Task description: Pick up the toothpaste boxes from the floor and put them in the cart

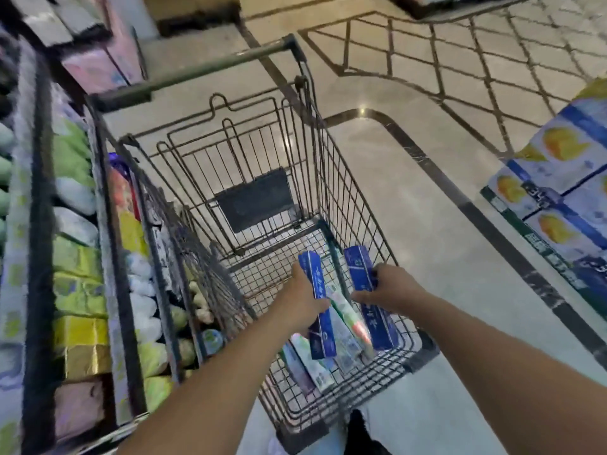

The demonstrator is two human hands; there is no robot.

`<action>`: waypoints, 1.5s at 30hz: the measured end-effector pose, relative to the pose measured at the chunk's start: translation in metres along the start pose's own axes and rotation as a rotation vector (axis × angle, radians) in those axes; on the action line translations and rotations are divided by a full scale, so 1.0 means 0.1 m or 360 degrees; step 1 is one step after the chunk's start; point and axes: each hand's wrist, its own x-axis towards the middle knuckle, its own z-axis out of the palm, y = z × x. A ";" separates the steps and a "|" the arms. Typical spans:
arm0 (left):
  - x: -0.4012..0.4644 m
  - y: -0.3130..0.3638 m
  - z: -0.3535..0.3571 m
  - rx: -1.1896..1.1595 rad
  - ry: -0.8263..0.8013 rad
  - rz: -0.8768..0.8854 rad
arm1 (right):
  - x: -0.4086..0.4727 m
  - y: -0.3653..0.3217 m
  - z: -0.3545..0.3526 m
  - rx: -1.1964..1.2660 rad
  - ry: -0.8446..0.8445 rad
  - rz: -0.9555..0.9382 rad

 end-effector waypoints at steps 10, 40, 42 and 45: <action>1.25 -0.67 1.43 -0.0004 -0.0057 -0.0366 | 1.33 0.72 0.95 -0.0290 -0.0205 0.0050; -0.53 -0.42 -0.55 0.0470 0.0256 -0.0278 | 0.15 -0.80 -0.18 -0.0700 -0.0355 -0.0668; -0.95 -0.34 -0.88 0.0635 0.0329 -0.0257 | -0.24 -1.11 -0.46 -0.0832 -0.0240 -0.0863; -1.53 -0.18 -1.24 0.0799 0.0362 -0.0280 | -0.70 -1.41 -0.72 -0.0985 -0.0030 -0.1088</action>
